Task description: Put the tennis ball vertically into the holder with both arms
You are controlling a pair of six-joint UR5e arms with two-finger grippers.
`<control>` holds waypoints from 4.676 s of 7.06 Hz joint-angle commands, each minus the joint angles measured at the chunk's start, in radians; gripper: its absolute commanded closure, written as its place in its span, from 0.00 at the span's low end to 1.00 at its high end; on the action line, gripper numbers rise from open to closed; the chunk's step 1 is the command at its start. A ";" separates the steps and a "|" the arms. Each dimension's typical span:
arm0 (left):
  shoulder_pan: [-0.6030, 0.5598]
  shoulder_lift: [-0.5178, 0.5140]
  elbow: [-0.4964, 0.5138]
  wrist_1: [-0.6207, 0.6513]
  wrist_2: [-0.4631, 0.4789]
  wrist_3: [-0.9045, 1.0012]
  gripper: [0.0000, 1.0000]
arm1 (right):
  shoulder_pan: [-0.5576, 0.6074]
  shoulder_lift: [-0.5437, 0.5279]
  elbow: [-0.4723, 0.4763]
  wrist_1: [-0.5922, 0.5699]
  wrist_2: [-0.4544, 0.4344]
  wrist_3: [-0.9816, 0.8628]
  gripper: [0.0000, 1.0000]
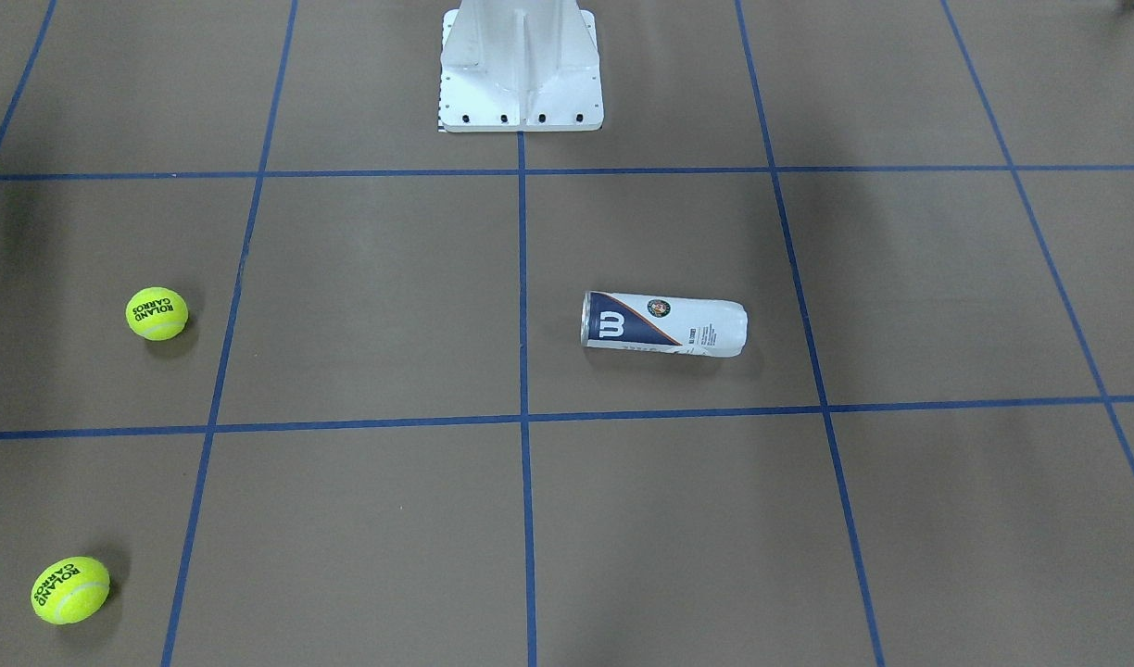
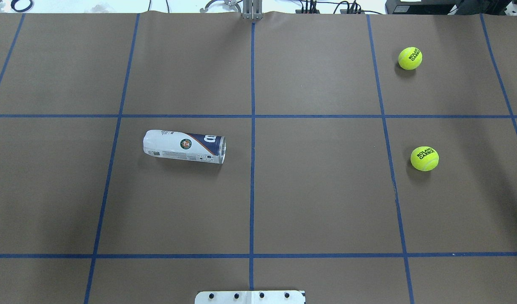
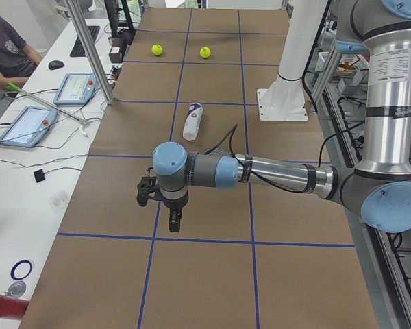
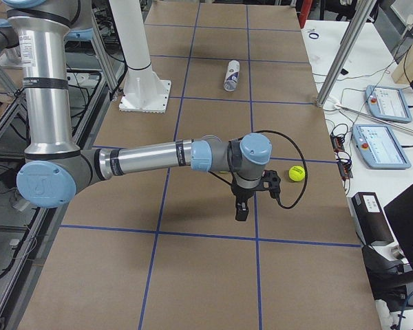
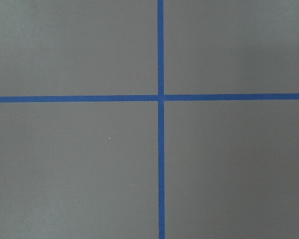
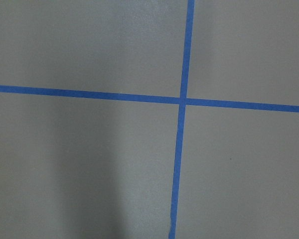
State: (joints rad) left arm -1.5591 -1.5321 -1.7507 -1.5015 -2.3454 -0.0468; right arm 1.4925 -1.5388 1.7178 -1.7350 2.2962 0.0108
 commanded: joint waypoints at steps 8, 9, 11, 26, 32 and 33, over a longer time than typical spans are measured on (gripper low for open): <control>0.002 0.044 -0.055 -0.013 -0.015 -0.001 0.00 | -0.002 -0.007 -0.010 -0.002 0.002 0.006 0.01; 0.002 0.044 -0.053 -0.014 -0.031 0.002 0.00 | -0.002 -0.006 -0.004 -0.002 0.005 0.008 0.01; 0.008 0.044 -0.061 -0.016 -0.133 0.002 0.00 | -0.002 0.000 -0.003 -0.002 0.008 0.008 0.01; 0.795 -0.529 -0.081 -0.252 0.178 -0.035 0.01 | -0.005 0.019 -0.009 0.000 0.003 0.021 0.01; 0.901 -0.805 0.204 -0.191 0.317 0.461 0.00 | -0.005 0.017 -0.006 -0.002 0.003 0.021 0.01; 0.927 -0.851 0.230 -0.124 0.348 0.491 0.00 | -0.005 0.017 -0.006 -0.002 0.003 0.021 0.01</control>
State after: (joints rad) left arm -0.6733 -2.3242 -1.5716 -1.6805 -2.0552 0.3942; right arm 1.4879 -1.5217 1.7108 -1.7364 2.2995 0.0324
